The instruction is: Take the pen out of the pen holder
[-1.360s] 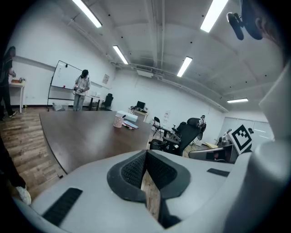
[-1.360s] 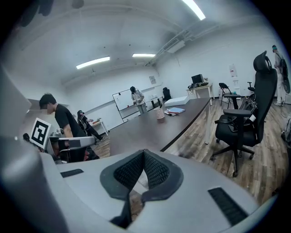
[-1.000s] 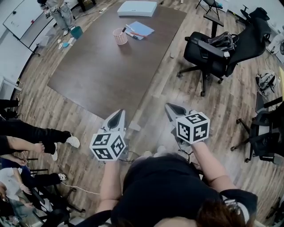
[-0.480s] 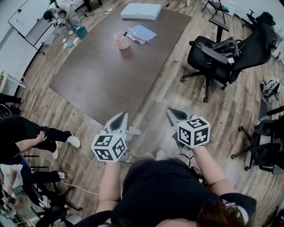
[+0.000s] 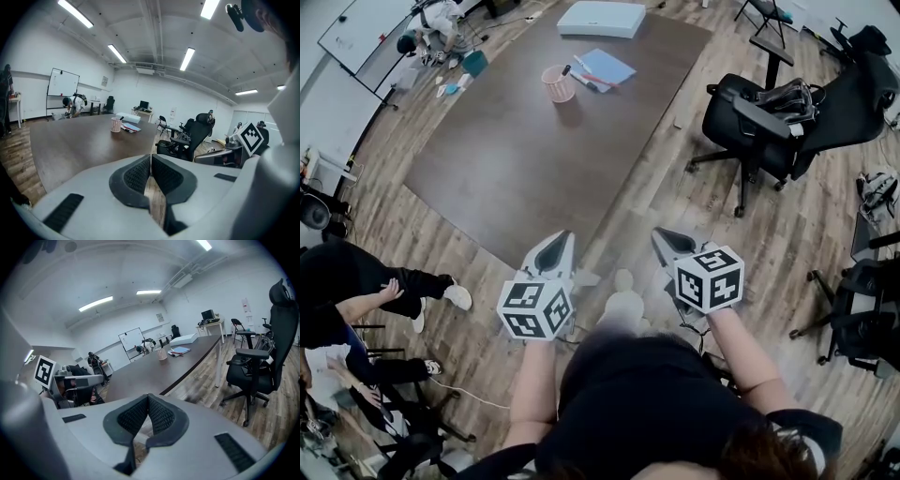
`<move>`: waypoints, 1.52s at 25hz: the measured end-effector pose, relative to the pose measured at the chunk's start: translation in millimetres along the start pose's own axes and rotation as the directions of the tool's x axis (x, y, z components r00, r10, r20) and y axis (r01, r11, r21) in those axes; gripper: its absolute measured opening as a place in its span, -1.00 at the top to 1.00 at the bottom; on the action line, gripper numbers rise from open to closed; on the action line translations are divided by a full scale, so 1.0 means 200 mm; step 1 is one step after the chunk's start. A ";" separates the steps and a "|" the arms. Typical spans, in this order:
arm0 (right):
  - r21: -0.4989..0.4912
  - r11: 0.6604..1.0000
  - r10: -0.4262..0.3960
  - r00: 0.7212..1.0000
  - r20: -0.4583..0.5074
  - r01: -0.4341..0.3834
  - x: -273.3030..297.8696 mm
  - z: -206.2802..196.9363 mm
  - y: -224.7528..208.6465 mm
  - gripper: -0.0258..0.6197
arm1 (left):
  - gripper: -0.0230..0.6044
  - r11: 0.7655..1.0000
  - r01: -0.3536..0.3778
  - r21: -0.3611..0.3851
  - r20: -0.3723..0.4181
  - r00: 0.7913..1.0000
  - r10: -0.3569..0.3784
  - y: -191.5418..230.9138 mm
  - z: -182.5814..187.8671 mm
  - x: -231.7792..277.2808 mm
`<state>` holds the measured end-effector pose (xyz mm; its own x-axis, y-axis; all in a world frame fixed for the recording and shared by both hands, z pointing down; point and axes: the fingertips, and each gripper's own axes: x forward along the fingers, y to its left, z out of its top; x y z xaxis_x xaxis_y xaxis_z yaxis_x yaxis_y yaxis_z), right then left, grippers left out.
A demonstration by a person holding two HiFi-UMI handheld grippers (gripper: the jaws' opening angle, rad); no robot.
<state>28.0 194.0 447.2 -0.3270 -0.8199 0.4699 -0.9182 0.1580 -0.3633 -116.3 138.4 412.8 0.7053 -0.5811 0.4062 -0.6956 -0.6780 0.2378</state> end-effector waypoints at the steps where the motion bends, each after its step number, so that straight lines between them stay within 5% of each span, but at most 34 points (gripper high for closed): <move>1: -0.003 1.000 0.001 1.000 -0.003 -0.001 0.02 0.01 -0.01 0.86 | 0.83 1.000 0.001 0.002 -0.001 1.000 -0.001 0.01 0.00 0.02; 17: -0.043 0.999 0.019 0.997 -0.077 -0.023 0.52 0.34 -0.13 0.86 | 0.83 0.999 0.029 -0.036 -0.039 0.999 -0.030 0.31 0.21 0.44; 28: -0.091 0.992 0.070 0.989 -0.129 -0.082 0.89 0.53 -0.10 0.86 | 0.82 0.999 0.034 0.010 -0.030 0.999 -0.033 0.54 0.39 0.61; 31: -0.100 0.991 0.072 0.986 -0.153 -0.088 0.95 0.56 -0.13 0.86 | 0.54 0.998 0.048 0.027 -0.018 0.999 -0.048 0.56 0.45 0.68; 38: -0.117 0.983 0.122 0.976 -0.179 -0.144 1.12 0.66 -0.23 0.86 | 0.51 0.998 0.009 0.063 0.007 1.000 -0.010 0.60 0.59 0.85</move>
<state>27.4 -70.0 462.8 -0.4714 -0.6826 0.5584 -0.8811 0.3377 -0.3310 -63.0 -94.4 406.9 0.7128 -0.5777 0.3977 -0.6791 -0.7102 0.1856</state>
